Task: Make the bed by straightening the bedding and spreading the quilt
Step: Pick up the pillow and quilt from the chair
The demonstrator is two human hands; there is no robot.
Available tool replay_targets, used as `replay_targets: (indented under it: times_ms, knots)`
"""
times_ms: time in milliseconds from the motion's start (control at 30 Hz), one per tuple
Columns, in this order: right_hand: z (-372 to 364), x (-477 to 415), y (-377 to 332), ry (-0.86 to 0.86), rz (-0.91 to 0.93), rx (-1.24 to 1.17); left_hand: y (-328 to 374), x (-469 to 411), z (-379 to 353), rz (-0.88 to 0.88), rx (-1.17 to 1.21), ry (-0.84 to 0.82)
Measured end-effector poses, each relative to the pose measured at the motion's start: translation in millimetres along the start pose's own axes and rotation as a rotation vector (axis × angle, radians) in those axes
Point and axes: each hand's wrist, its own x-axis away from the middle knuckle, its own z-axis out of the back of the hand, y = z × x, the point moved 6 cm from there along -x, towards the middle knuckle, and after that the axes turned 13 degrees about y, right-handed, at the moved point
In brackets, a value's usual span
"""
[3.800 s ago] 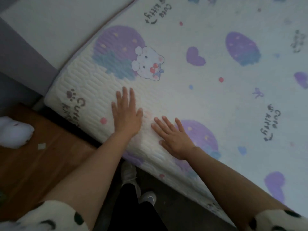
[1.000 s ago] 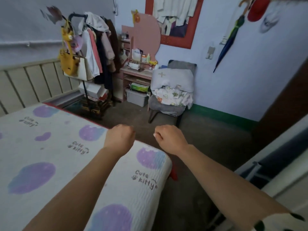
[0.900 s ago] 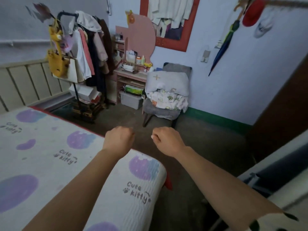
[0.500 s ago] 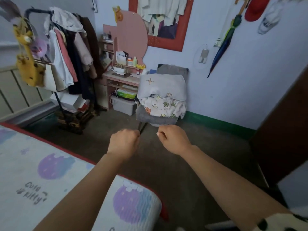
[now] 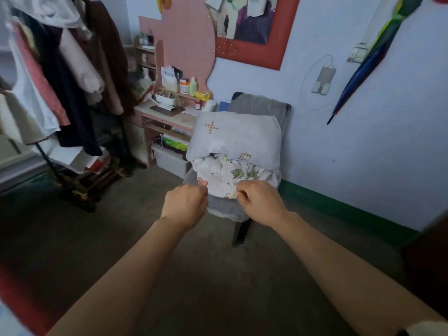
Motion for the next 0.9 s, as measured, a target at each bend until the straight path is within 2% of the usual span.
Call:
replay_targets:
  times_ms: [133, 333, 733, 900]
  knots:
    - [-7.3, -59.0, 100.8, 0.016, -0.054, 0.021, 42.6, -102.6, -49.9, -0.044, 0.024, 0.017]
    - [-31.4, -102.8, 195.8, 0.017, -0.152, 0.015, 60.4, -191.5, -107.7, -0.051, 0.041, 0.033]
    - [-116.5, -297.0, 354.9, 0.005, -0.161, -0.017, 33.5, -428.7, -249.4, 0.168, 0.15, 0.039]
    - [-168.2, -370.5, 417.9, -0.043, -0.176, -0.074, 26.1, -503.7, -315.8, 0.304, 0.196, -0.037]
